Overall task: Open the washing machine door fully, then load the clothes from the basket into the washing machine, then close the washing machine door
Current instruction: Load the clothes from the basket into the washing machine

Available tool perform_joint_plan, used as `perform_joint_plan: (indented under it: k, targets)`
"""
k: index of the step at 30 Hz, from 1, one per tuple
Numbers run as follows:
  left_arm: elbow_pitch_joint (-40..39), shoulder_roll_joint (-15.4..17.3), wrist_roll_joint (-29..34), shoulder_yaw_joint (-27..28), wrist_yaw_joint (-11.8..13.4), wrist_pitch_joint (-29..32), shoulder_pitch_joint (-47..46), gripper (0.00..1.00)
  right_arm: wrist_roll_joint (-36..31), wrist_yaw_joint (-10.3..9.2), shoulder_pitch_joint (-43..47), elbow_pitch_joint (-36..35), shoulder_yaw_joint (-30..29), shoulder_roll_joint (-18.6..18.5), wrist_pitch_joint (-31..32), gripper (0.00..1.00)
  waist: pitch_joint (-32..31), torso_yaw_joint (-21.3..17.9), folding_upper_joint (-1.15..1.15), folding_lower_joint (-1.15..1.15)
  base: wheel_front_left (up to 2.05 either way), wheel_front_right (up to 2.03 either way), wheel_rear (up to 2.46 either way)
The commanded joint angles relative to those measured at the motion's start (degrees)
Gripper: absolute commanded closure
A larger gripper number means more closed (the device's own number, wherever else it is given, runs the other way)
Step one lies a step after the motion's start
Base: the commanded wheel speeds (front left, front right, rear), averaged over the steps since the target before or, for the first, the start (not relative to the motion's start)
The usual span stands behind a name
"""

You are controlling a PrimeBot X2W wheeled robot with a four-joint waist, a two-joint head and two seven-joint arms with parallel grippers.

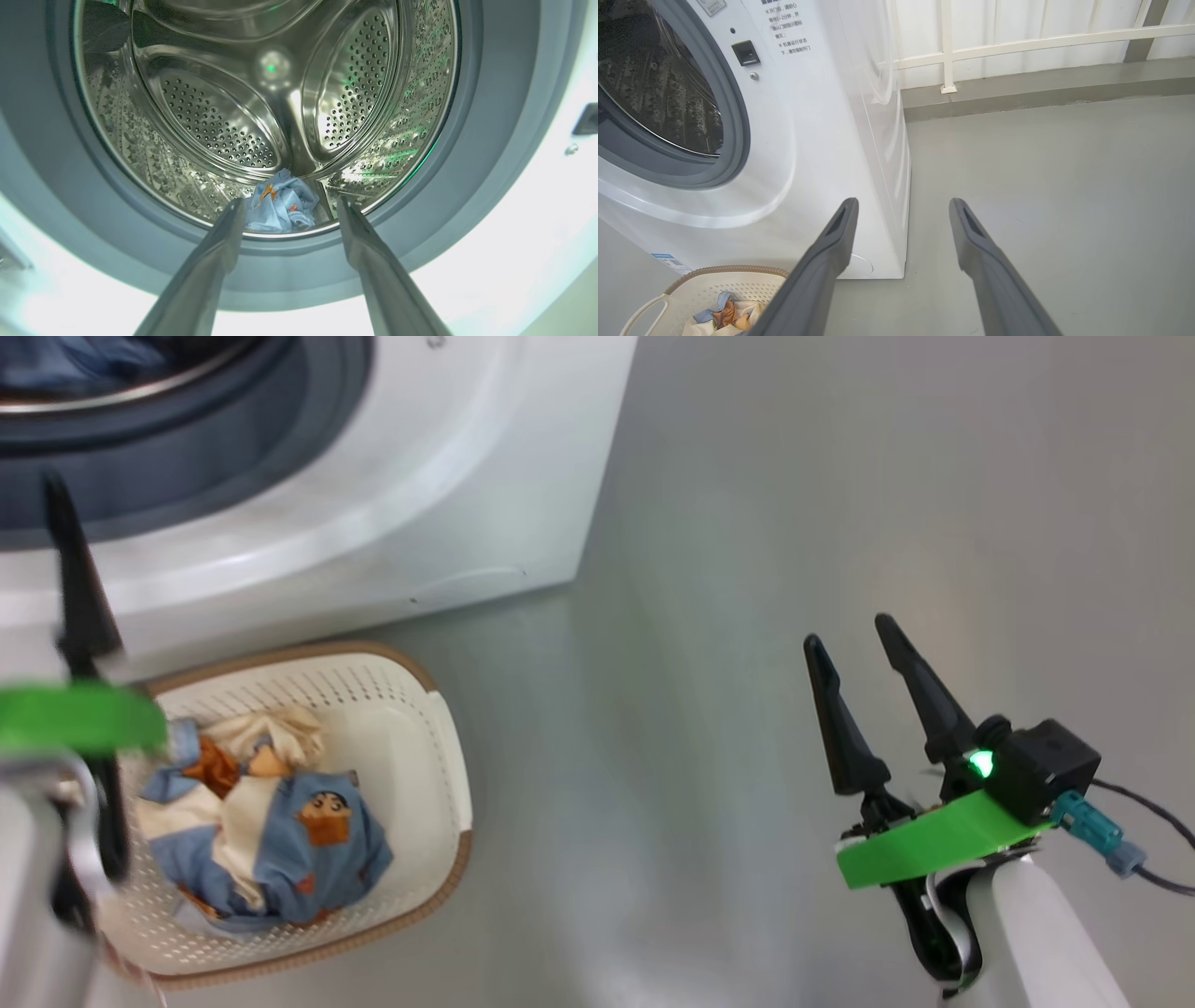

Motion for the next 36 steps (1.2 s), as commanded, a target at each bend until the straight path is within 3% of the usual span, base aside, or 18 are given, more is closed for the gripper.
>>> perform_joint_plan:
  k: [1,6,16,23,36]
  targets:
    - [-3.2,2.6,0.6,2.5,1.8,-0.5,3.2,0.00,-0.7,0.09,1.9,-0.9,0.9,0.1,-0.4,0.00,-3.3,1.9,0.00,0.00,0.00,0.00,0.00]
    - [-9.8,2.2,0.3,3.5,5.1,-1.2,14.5,0.00,-1.7,0.09,3.2,0.3,0.8,0.1,-0.3,0.00,-7.5,3.0,0.00,0.00,0.00,0.00,0.00]
    - [-17.1,-0.1,1.1,1.4,8.1,-1.9,30.7,0.00,-4.0,0.09,7.4,-0.5,-0.8,0.1,2.9,0.00,-16.7,6.3,0.00,0.00,0.00,0.00,0.00]
    - [-18.1,-2.4,1.7,-0.5,9.2,-2.1,36.4,0.00,-4.5,0.09,11.3,-2.6,-0.7,0.1,5.4,0.00,-21.7,7.7,0.00,0.00,0.00,0.00,0.00]
    - [-18.3,-2.7,2.3,-1.9,10.3,-2.0,40.8,0.00,-4.6,0.09,16.5,-6.6,-0.6,0.1,8.6,0.00,-26.9,8.7,0.00,0.00,0.00,0.00,0.00]
